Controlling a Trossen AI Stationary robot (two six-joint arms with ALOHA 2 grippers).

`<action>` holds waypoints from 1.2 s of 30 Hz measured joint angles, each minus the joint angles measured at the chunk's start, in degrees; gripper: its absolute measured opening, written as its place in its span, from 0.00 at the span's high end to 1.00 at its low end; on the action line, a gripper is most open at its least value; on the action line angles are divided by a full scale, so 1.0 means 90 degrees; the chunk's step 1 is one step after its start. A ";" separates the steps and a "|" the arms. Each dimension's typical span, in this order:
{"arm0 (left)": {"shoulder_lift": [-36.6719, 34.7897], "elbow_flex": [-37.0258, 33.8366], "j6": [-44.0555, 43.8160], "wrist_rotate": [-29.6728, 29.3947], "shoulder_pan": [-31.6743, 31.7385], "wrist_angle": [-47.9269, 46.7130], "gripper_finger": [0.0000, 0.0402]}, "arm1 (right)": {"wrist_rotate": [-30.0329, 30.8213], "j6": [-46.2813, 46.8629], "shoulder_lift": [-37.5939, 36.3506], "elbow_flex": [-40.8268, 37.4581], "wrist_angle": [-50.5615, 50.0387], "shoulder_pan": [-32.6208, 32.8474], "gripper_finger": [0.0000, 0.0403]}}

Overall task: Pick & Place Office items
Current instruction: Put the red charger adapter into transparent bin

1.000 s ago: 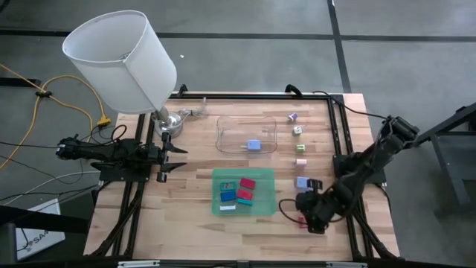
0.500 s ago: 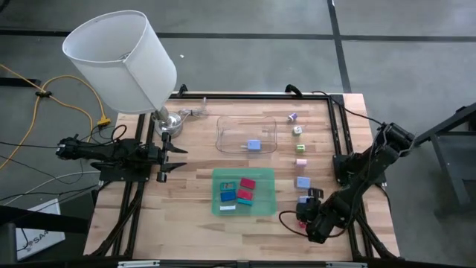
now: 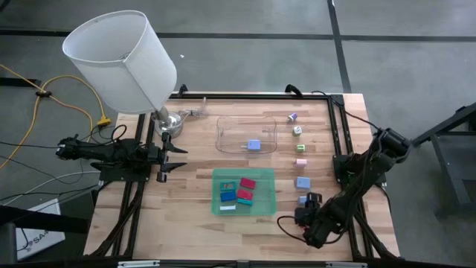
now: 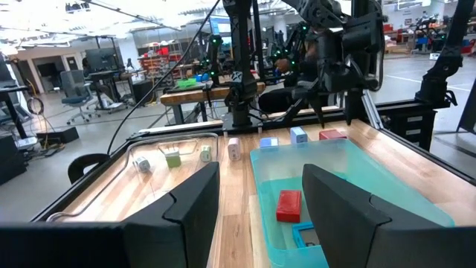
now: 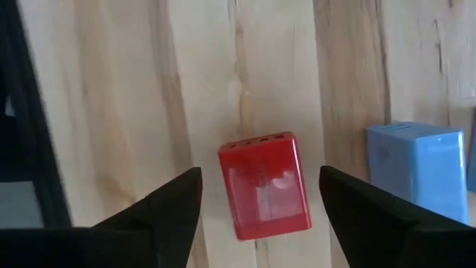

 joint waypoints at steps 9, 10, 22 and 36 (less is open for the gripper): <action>0.0000 -0.0002 0.0000 0.0000 -0.0001 0.0000 0.54 | -0.0016 -0.0036 0.0253 0.0000 0.0052 0.0048 0.36; 0.0000 -0.0001 0.0000 0.0000 0.0001 0.0000 0.54 | -0.0014 -0.0047 0.0299 0.0000 0.0070 0.0048 0.36; 0.0000 -0.0002 0.0000 0.0000 0.0001 0.0000 0.54 | -0.0099 -0.0178 0.0760 0.0000 0.0236 0.0048 0.36; 0.0000 0.0000 0.0000 0.0000 0.0001 0.0000 0.54 | -0.0225 -0.0400 0.0769 -0.0002 0.0233 0.0046 0.41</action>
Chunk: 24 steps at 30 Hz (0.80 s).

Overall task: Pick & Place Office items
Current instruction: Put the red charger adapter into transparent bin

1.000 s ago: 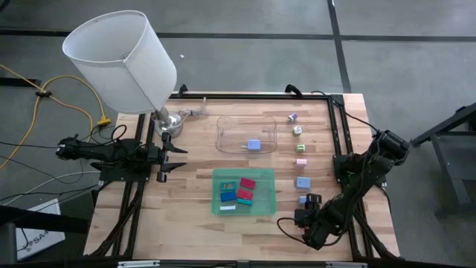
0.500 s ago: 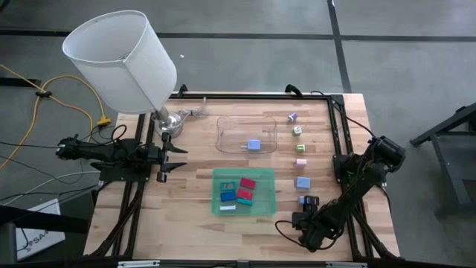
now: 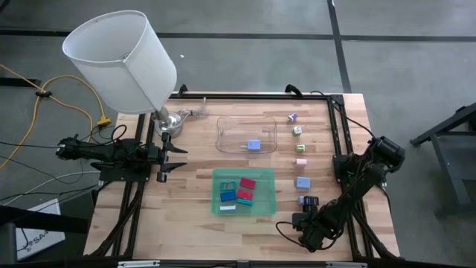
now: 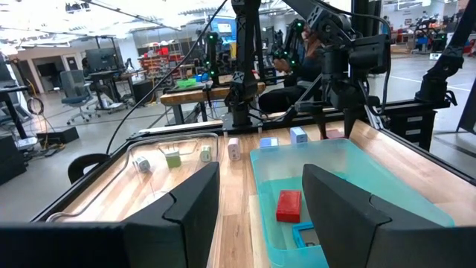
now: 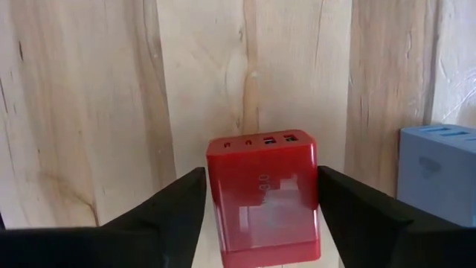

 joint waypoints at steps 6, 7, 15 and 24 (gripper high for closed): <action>0.0001 0.0000 0.0000 0.0000 0.0000 0.0000 0.54 | -0.0024 -0.0005 -0.0005 0.0000 0.0030 0.0000 0.50; 0.0001 -0.0001 0.0000 0.0000 -0.0002 0.0000 0.54 | -0.0027 -0.0004 -0.0005 0.0000 0.0035 0.0000 0.50; 0.0000 0.0001 0.0000 0.0000 -0.0001 0.0000 0.54 | -0.0029 -0.0002 -0.0005 0.0000 0.0086 0.0000 0.48; 0.0001 -0.0001 0.0000 0.0000 -0.0001 0.0000 0.54 | -0.0027 0.0007 -0.0046 -0.0002 0.0177 0.0000 0.48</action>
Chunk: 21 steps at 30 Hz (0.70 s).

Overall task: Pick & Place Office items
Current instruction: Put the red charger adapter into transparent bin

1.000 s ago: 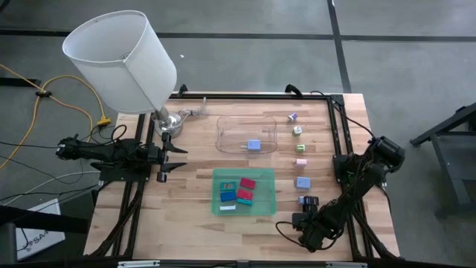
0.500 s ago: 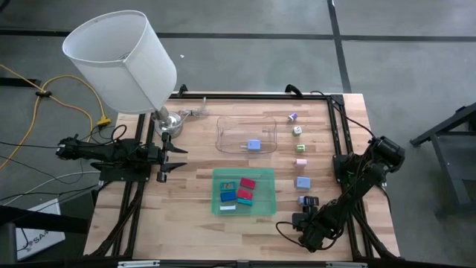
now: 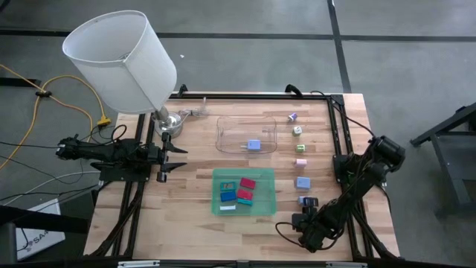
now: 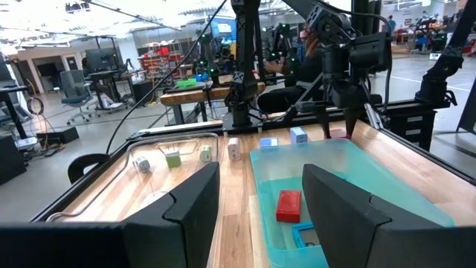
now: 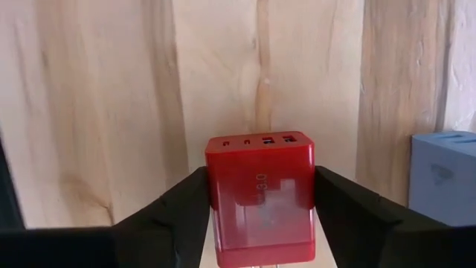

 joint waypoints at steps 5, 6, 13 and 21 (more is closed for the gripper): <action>-0.0001 0.0000 0.0000 0.0000 0.0000 0.0000 0.54 | 0.0005 0.0022 -0.0105 0.0180 -0.0101 -0.0069 0.51; 0.0000 0.0001 0.0000 0.0000 0.0000 0.0000 0.54 | 0.0009 0.0026 -0.0136 0.0247 -0.0175 -0.0100 0.51; 0.0000 0.0000 0.0000 0.0000 0.0001 0.0000 0.54 | 0.0146 -0.0206 -0.0378 0.0834 -0.0912 -0.0423 0.51; -0.0001 0.0001 0.0000 0.0000 -0.0001 0.0000 0.54 | 0.0361 -0.1178 -0.0823 0.1320 -0.1463 -0.1220 0.50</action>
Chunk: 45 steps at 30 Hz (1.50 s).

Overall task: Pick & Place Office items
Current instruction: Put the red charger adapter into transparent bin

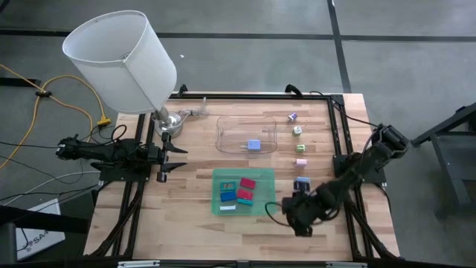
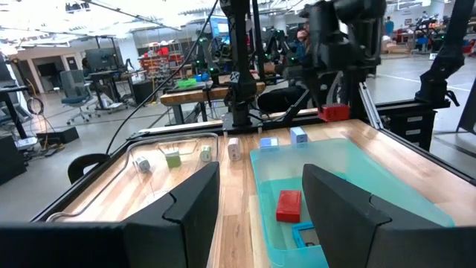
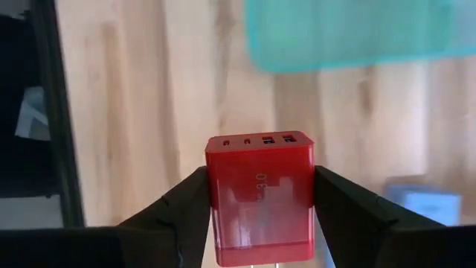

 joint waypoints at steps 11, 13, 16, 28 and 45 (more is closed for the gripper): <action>0.0002 0.0000 0.0000 0.0000 0.0000 0.0000 0.54 | -0.0063 -0.2405 -0.0272 0.0434 -0.0142 -0.2026 0.50; -0.0001 -0.0001 0.0000 0.0000 -0.0001 0.0000 0.54 | -0.0073 -0.2921 -0.0272 0.0587 -0.0114 -0.2460 0.51; 0.0002 0.0002 0.0000 0.0000 0.0002 0.0000 0.54 | -0.0162 -0.3626 -0.0272 0.0746 0.0046 -0.3145 0.50; 0.0001 0.0000 0.0000 0.0000 0.0001 0.0000 0.54 | -0.1244 -0.5797 -0.0087 0.0904 0.1171 -0.5549 0.50; 0.0007 0.0002 0.0000 0.0000 -0.0001 0.0060 0.54 | -0.1571 -0.6666 0.1332 0.0895 0.1733 -0.6117 0.50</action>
